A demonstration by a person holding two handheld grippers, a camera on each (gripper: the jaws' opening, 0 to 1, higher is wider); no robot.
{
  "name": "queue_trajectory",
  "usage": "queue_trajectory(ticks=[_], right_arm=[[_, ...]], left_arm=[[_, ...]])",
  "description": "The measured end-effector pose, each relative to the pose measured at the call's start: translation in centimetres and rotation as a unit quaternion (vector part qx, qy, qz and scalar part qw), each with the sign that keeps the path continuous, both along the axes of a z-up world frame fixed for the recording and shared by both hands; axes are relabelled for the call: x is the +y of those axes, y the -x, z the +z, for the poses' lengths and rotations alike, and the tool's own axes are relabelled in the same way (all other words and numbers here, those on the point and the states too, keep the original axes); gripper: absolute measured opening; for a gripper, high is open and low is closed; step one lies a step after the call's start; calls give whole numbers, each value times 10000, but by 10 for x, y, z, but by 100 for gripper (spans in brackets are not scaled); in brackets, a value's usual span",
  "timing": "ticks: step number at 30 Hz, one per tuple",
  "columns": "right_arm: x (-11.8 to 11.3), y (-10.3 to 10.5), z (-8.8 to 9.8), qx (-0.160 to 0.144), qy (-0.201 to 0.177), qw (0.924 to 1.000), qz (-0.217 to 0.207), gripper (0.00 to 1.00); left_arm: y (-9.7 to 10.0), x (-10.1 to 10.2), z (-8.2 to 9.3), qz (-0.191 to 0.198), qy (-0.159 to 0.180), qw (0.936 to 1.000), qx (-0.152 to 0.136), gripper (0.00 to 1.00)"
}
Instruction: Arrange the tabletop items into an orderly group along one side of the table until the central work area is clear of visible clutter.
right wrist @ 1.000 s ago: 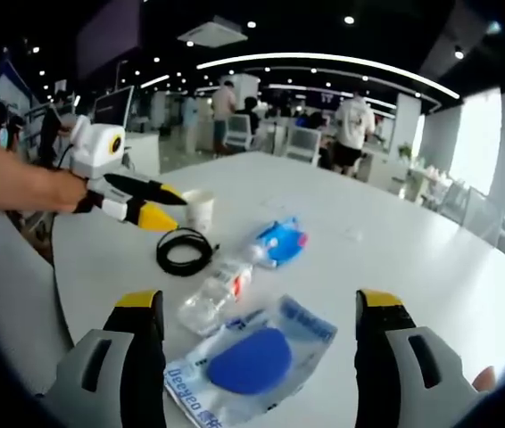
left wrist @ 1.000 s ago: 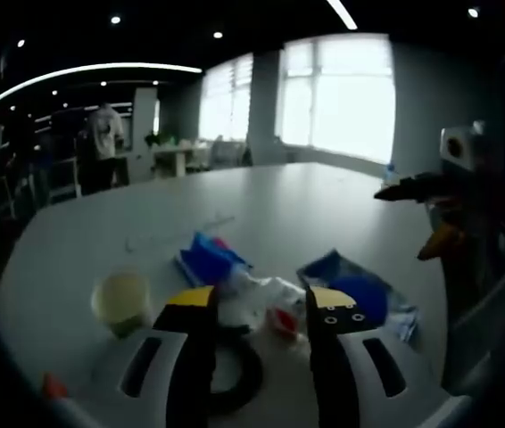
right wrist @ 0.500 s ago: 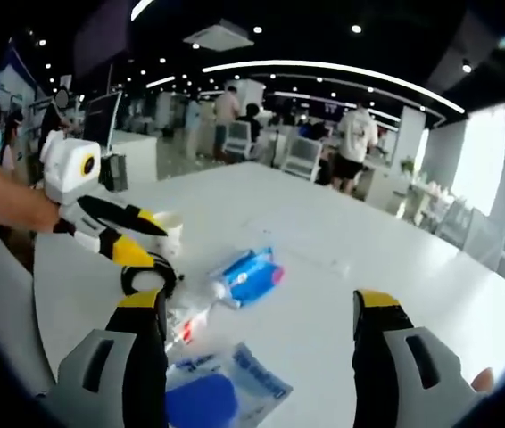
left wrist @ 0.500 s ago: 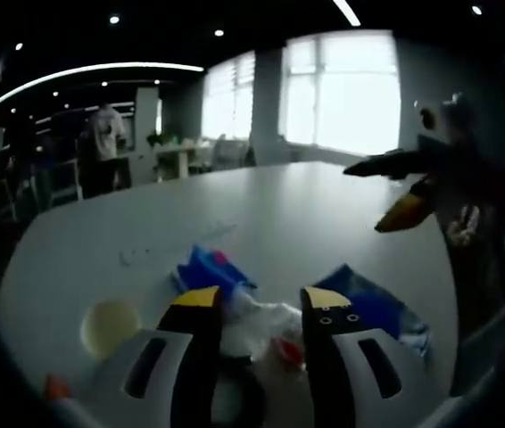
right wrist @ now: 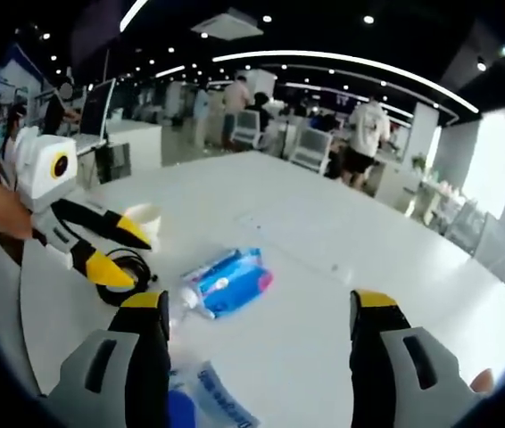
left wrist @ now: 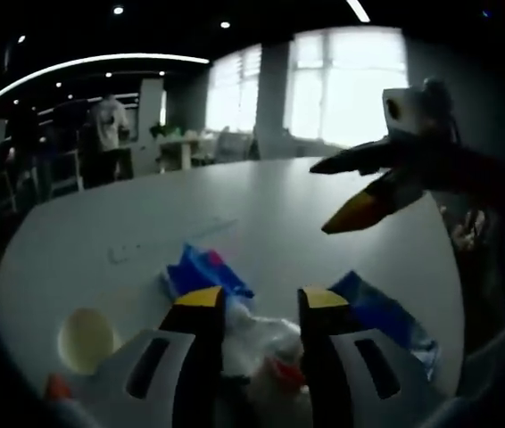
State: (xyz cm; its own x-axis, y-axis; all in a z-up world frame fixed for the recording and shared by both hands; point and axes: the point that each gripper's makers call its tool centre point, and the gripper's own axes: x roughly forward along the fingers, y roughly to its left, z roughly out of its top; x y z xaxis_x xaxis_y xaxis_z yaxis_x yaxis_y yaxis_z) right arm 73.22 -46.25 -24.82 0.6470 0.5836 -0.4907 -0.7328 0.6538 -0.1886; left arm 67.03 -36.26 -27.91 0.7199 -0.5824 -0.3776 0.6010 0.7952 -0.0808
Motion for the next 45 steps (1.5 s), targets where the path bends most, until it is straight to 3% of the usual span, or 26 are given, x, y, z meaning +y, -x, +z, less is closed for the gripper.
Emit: queue_trajectory(ticks=[14, 22, 29, 41, 45], right_arm=[[20, -41, -34, 308, -24, 9992, 244, 80], [32, -65, -53, 430, -35, 9983, 402, 77], [47, -82, -75, 604, -26, 9964, 594, 75], [64, -106, -112, 927, -62, 9929, 741, 64], [72, -109, -117, 1078, -253, 9907, 788, 58]], left_arm=[[-26, -3, -14, 196, -135, 9995, 218, 28], [-38, -2, -32, 406, -256, 9979, 442, 25], [-51, -4, -38, 496, -322, 9972, 467, 23], [-66, -4, -56, 655, -418, 9937, 809, 22], [-70, -5, -59, 697, -391, 9929, 886, 21]])
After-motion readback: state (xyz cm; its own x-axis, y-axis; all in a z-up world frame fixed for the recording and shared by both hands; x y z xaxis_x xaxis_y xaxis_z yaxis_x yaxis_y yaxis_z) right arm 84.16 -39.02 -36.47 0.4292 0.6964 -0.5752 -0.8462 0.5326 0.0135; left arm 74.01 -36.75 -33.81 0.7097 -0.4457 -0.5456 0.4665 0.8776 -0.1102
